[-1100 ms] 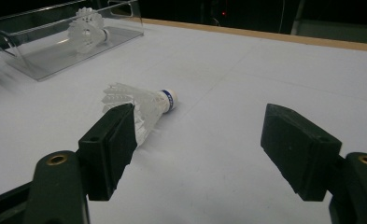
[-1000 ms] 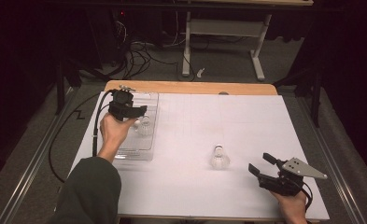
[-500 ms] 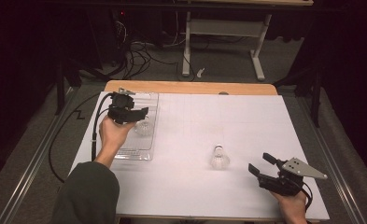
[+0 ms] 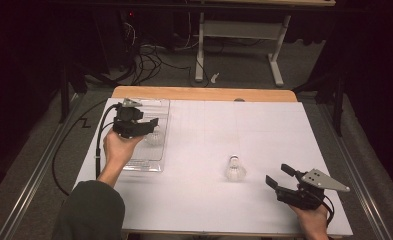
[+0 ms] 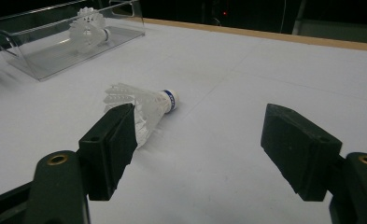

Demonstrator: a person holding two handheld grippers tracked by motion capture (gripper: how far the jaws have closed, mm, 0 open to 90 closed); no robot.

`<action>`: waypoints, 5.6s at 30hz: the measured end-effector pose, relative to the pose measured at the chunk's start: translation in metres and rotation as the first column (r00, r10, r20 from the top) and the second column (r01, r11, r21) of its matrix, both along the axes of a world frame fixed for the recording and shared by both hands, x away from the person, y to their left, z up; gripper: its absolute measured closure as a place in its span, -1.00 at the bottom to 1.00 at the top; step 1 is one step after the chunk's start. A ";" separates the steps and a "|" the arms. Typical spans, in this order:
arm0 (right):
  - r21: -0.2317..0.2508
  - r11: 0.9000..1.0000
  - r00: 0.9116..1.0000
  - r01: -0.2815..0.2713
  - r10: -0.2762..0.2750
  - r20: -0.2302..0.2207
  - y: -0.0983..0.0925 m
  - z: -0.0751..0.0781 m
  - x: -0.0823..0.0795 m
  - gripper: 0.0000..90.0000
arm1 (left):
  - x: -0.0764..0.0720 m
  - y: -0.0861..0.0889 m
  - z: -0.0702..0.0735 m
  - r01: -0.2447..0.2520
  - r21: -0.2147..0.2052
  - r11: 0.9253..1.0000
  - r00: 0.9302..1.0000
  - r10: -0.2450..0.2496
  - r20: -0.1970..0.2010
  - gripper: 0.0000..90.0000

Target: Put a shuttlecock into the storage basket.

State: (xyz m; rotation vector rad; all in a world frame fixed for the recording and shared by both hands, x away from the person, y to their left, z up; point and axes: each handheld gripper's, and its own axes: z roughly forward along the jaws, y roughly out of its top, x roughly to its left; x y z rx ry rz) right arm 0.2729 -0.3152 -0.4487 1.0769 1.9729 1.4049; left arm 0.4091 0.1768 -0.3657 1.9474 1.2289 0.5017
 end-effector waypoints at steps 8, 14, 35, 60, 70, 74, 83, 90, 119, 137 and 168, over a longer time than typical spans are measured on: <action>0.001 1.000 1.000 0.000 0.000 -0.001 0.000 0.000 0.000 -0.40 | -0.009 -0.001 0.003 0.014 -0.011 1.000 1.000 -0.013 0.028 -0.12; 0.001 1.000 1.000 -0.001 0.001 -0.001 0.000 0.000 0.000 -0.40 | -0.016 -0.001 0.002 0.019 -0.014 1.000 0.999 -0.019 0.042 -0.12; 0.001 1.000 1.000 0.000 0.000 -0.003 0.001 0.000 0.000 -0.40 | -0.038 0.007 -0.004 0.033 -0.052 0.998 0.997 -0.029 0.073 -0.12; 0.001 1.000 1.000 0.000 0.000 -0.003 0.001 0.000 0.000 -0.40 | -0.058 0.010 -0.009 0.054 -0.094 0.994 0.995 -0.045 0.094 -0.12; 0.001 1.000 1.000 -0.001 0.001 -0.003 0.001 0.000 0.000 -0.39 | -0.066 0.013 -0.012 0.054 -0.099 0.994 0.994 -0.044 0.102 -0.12; 0.001 1.000 1.000 -0.002 0.002 -0.003 0.001 0.000 0.000 -0.40 | -0.069 0.014 -0.014 0.054 -0.106 0.993 0.993 -0.043 0.107 -0.12; -0.003 1.000 1.000 -0.002 0.002 -0.004 0.001 0.000 0.001 -0.39 | -0.076 0.018 -0.018 0.057 -0.114 0.992 0.993 -0.044 0.113 -0.13; 0.000 1.000 1.000 0.000 0.000 -0.009 0.001 -0.001 0.001 -0.40 | -0.081 0.019 -0.022 0.065 -0.129 0.989 0.992 -0.050 0.118 -0.13; -0.002 1.000 1.000 0.003 -0.003 -0.015 0.002 -0.001 0.003 -0.40 | -0.099 0.022 -0.031 0.081 -0.149 0.986 0.988 -0.059 0.144 -0.16; -0.002 1.000 0.999 0.003 -0.003 -0.032 0.002 -0.001 0.004 -0.38 | -0.109 0.024 -0.035 0.100 -0.173 0.980 0.984 -0.071 0.162 -0.18; 0.018 1.000 0.999 -0.011 0.011 -0.043 0.011 0.007 0.010 -0.39 | -0.131 0.036 -0.044 0.087 -0.222 0.971 0.980 -0.043 0.196 -0.18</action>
